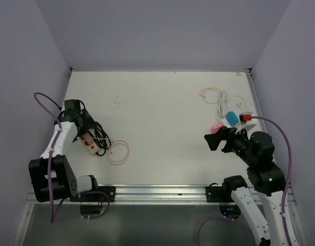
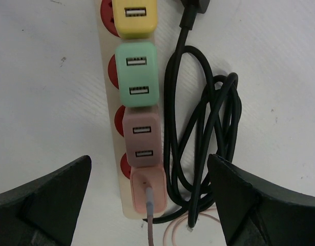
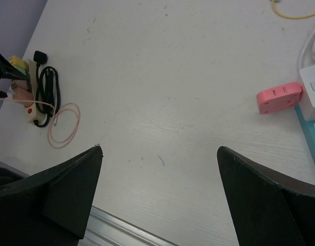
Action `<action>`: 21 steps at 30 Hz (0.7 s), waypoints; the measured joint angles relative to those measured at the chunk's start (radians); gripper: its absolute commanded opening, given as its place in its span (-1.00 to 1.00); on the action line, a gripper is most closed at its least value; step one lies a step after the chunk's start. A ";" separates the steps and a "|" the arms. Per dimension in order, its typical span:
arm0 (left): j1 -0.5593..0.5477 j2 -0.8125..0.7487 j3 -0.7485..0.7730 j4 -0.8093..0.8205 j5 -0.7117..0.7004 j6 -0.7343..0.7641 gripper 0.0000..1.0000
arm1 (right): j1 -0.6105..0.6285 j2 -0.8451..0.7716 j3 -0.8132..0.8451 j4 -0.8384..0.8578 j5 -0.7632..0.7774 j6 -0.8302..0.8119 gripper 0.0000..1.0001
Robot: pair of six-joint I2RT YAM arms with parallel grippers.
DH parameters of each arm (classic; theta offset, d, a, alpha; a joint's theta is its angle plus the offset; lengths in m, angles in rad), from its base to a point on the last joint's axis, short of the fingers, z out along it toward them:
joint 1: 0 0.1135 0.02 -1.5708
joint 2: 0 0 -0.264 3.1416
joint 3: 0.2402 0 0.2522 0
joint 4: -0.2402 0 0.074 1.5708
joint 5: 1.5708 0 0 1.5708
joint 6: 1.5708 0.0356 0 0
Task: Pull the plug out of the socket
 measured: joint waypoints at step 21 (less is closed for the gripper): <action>0.055 0.209 0.023 0.095 0.061 0.029 0.15 | 0.049 -0.034 -0.024 0.006 0.029 -0.010 0.98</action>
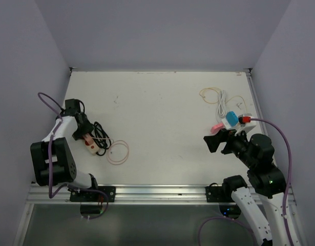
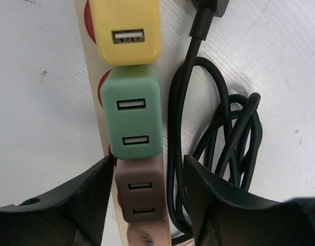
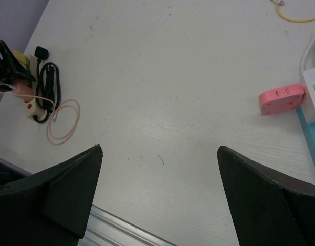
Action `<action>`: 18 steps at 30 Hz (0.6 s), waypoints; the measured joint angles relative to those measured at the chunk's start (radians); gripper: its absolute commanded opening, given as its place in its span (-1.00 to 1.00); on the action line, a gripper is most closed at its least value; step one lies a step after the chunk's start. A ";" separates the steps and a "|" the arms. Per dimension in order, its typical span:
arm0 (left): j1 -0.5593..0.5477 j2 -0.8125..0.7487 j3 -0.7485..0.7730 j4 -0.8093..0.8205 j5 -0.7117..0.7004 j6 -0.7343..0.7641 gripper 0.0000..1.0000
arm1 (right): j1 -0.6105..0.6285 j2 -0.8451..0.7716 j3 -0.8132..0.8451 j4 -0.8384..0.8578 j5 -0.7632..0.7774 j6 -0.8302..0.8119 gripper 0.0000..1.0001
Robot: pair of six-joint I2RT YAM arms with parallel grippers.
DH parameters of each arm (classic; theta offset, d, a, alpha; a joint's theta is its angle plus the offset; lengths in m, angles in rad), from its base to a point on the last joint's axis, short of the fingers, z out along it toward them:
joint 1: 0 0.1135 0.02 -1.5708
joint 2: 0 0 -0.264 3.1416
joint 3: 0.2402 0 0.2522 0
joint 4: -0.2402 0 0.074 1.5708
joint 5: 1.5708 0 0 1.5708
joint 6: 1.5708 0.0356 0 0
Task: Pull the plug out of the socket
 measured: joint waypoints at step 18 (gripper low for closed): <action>-0.278 -0.027 -0.003 0.023 0.087 -0.089 -0.09 | 0.000 0.000 0.000 0.002 0.006 -0.003 0.98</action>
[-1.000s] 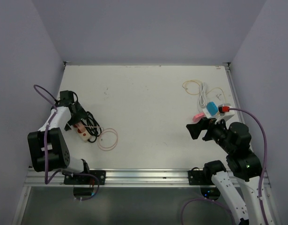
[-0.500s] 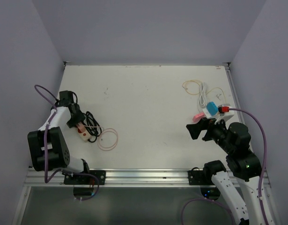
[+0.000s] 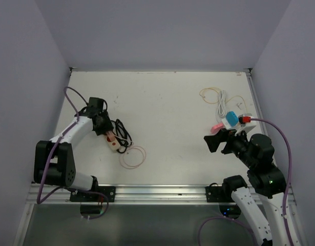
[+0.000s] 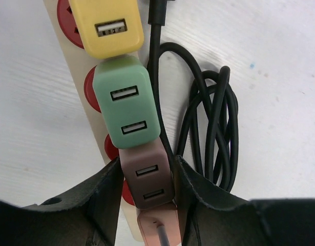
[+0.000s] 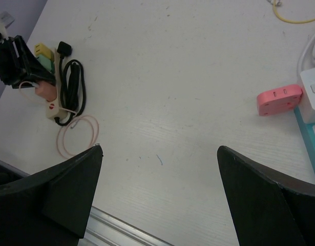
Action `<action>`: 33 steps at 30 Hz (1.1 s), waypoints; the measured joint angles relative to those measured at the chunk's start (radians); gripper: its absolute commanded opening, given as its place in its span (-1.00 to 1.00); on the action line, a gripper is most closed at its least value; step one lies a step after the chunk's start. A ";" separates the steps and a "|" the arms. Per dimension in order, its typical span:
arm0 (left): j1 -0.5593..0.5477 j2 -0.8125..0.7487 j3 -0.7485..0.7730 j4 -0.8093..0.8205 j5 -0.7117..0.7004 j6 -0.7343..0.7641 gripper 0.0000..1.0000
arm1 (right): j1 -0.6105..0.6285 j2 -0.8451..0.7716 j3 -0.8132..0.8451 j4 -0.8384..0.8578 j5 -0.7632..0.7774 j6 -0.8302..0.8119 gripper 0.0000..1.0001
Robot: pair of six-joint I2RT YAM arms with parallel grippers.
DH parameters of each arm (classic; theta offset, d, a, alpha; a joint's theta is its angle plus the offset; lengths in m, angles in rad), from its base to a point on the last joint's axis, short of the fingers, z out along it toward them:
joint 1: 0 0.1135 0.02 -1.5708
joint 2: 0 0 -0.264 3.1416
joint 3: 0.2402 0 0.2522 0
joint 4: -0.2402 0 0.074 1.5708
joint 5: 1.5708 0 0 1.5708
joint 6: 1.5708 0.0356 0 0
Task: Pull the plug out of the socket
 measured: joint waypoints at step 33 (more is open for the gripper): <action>-0.539 -0.007 0.359 -0.068 -0.064 -0.190 0.90 | 0.003 0.190 -0.024 0.099 -0.149 -0.018 0.98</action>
